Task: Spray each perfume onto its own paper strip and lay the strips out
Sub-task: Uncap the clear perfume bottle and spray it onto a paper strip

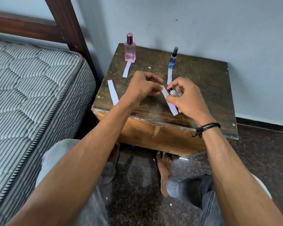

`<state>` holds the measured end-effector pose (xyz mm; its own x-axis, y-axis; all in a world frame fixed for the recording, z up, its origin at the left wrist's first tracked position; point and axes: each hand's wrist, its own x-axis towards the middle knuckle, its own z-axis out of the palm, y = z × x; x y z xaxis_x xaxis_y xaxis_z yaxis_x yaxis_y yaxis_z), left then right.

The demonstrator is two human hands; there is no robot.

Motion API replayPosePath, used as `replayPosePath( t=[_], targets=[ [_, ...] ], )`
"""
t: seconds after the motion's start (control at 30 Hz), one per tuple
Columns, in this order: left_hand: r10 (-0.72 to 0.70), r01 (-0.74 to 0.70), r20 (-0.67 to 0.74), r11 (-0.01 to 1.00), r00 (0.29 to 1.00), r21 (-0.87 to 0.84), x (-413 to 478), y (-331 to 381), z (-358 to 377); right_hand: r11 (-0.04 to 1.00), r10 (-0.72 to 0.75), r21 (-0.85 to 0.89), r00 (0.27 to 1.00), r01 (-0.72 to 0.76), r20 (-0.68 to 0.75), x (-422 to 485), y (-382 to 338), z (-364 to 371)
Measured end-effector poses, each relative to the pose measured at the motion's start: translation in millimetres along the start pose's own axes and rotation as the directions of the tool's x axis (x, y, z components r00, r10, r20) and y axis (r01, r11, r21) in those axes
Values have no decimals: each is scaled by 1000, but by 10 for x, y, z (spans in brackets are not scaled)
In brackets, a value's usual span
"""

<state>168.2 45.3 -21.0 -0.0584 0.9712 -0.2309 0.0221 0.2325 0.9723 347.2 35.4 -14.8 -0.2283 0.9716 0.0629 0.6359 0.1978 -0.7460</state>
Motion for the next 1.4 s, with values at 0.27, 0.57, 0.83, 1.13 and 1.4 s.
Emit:
replayPosePath(
  t=[0.27,0.57,0.83,1.13,1.4],
  targets=[
    [23,-22,-27,999,999,47,16,12,-38,996,74,39,986,-81,152,7,24,-156],
    [52,-50,-36,998,998,47,6,15,-36,998,26,43,981,-35,190,-19,-20,-78],
    [68,-66,-25,996,997,58,6,21,-36,1000,7,-5,980,-6,200,-13,-12,-21],
    [82,-79,-33,994,996,81,17,42,-84,994,90,-84,937,-66,336,6,57,-173],
    [91,-85,-44,989,995,124,24,32,-83,998,58,-38,959,-50,278,11,62,-231]
  ],
)
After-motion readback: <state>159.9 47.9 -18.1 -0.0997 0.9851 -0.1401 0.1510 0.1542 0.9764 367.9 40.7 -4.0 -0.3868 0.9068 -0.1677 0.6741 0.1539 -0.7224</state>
